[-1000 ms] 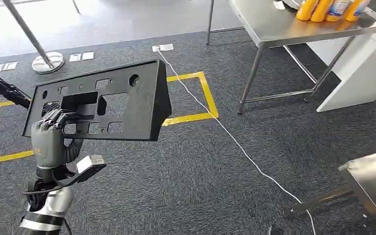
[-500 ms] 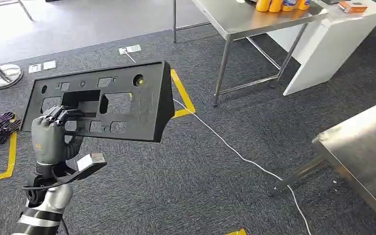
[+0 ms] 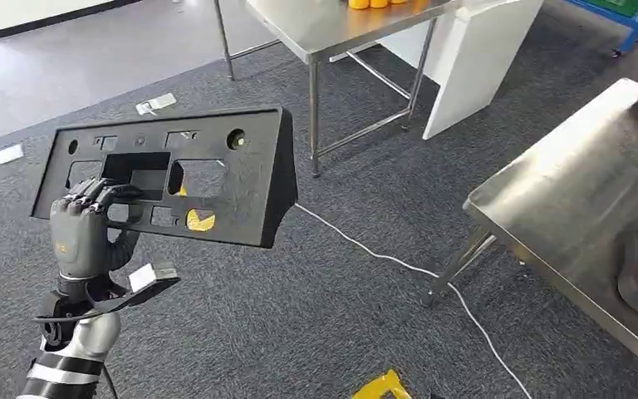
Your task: Take the parts from the cabinet and place them on the table.
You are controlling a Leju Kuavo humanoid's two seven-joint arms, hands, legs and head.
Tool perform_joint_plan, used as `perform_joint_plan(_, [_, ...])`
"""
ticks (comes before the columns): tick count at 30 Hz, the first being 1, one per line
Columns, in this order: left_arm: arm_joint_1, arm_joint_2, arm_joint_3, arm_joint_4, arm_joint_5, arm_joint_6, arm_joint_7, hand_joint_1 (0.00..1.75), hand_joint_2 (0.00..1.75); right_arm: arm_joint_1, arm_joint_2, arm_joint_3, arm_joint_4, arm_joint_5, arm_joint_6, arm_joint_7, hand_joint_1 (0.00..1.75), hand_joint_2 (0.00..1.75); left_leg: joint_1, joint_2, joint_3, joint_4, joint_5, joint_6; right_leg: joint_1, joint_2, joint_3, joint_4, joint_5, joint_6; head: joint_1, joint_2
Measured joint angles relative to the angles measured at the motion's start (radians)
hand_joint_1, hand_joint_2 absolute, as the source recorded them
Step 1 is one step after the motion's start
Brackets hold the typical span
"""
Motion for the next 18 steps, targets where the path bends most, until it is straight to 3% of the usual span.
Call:
perform_joint_plan(1, [-0.001,0.001,0.000,0.000,0.000,0.000,0.000,1.75,1.75,0.000,0.001,0.000,0.000,0.000,0.000,0.000,0.00,0.00,0.007,-0.013,0.048,-0.097,0.051,-0.004,-0.003,0.015,0.003,0.002,0.000,0.001,0.000,0.000])
perform_joint_plan(2, [-0.001,0.001,0.000,0.000,0.000,0.000,0.000,1.75,1.75,-0.001,0.001,0.000,0.000,0.000,0.000,0.000,0.00,0.00,0.019,-0.058,0.084,-0.175,0.078,-0.011,-0.003,0.028,0.001,0.007,-0.004,0.008,0.000,0.000])
perform_joint_plan(3, [-0.001,0.001,-0.001,0.002,0.000,0.000,0.000,1.75,1.75,-0.004,-0.001,0.000,0.000,0.000,0.000,0.000,0.00,0.00,0.021,-0.104,0.095,-0.199,0.059,-0.017,0.005,0.039,-0.011,0.015,-0.005,0.016,-0.002,0.000])
perform_joint_plan(6, [-0.004,0.002,-0.001,0.002,0.000,-0.001,0.000,1.75,1.75,0.003,-0.001,0.000,0.000,0.000,0.003,-0.001,0.00,0.00,0.007,-0.069,0.093,-0.195,0.066,0.008,-0.008,0.073,-0.027,0.001,0.012,0.042,-0.002,0.000])
perform_joint_plan(7, [-0.006,0.001,-0.002,0.001,0.000,-0.001,0.000,1.75,1.75,0.006,-0.001,0.000,0.001,0.000,0.005,-0.001,0.00,0.00,0.012,-0.054,0.093,-0.203,0.073,0.018,-0.003,0.087,-0.036,0.001,0.016,0.050,-0.001,0.000])
perform_joint_plan(9, [-0.008,0.000,-0.001,-0.004,0.000,-0.001,0.000,1.75,1.75,0.007,-0.001,0.001,0.002,0.003,0.008,-0.001,0.00,0.00,0.011,-0.028,0.095,-0.208,0.078,0.034,0.004,-0.014,-0.073,0.066,-0.021,0.042,0.006,0.000])
perform_joint_plan(10, [-0.008,0.001,0.000,-0.004,0.000,0.000,0.000,1.75,1.75,0.005,0.001,0.001,0.002,0.003,0.011,-0.001,0.00,0.00,0.005,-0.013,0.094,-0.208,0.078,0.037,0.005,-0.044,-0.112,0.147,-0.056,0.036,0.010,0.000])
perform_joint_plan(12, [-0.007,0.001,0.000,-0.004,-0.012,0.001,0.000,1.75,1.75,0.002,0.003,0.003,0.002,0.003,0.014,0.001,0.00,0.00,-0.003,0.017,0.093,-0.208,0.075,0.041,0.004,-0.062,-0.190,0.307,-0.112,0.029,0.009,0.000])
perform_joint_plan(13, [-0.007,0.001,-0.001,-0.004,-0.018,0.001,0.000,1.75,1.75,0.003,0.005,0.005,0.002,0.004,0.015,0.001,0.00,0.00,-0.005,0.031,0.093,-0.208,0.074,0.042,0.004,-0.063,-0.206,0.341,-0.117,0.033,0.009,0.000])
perform_joint_plan(14, [-0.007,0.001,-0.002,-0.004,-0.023,0.002,0.000,1.75,1.75,0.003,0.005,0.007,0.002,0.004,0.016,0.001,0.00,0.00,-0.006,0.043,0.093,-0.208,0.074,0.043,0.004,-0.063,-0.195,0.319,-0.105,0.038,0.009,0.000])
perform_joint_plan(15, [-0.007,0.001,-0.002,-0.004,-0.024,0.002,0.000,1.75,1.75,0.003,0.005,0.008,0.002,0.004,0.017,0.000,0.00,0.00,-0.008,0.055,0.094,-0.208,0.074,0.043,0.005,-0.065,-0.155,0.250,-0.078,0.045,0.010,0.000])
perform_joint_plan(16, [-0.009,0.001,-0.003,-0.004,-0.024,0.000,0.000,1.75,1.75,0.003,0.005,0.009,0.002,0.005,0.019,0.000,0.00,0.00,-0.009,0.067,0.095,-0.208,0.072,0.042,0.007,-0.079,-0.094,0.141,-0.043,0.050,0.009,0.000])
perform_joint_plan(17, [-0.012,0.001,-0.004,-0.004,-0.021,-0.007,0.000,1.75,1.75,0.001,0.003,0.009,0.002,0.005,0.023,-0.001,0.00,0.00,-0.010,0.076,0.098,-0.208,0.071,0.041,0.013,-0.119,-0.035,0.041,-0.017,0.047,0.010,0.000])
perform_joint_plan(18, [-0.013,0.002,-0.006,-0.004,-0.017,-0.016,0.000,1.75,1.75,-0.002,0.003,0.010,0.002,0.005,0.025,0.000,0.00,0.00,-0.017,0.084,0.098,-0.207,0.068,0.036,0.022,-0.157,-0.020,0.013,-0.014,0.037,0.008,0.000])
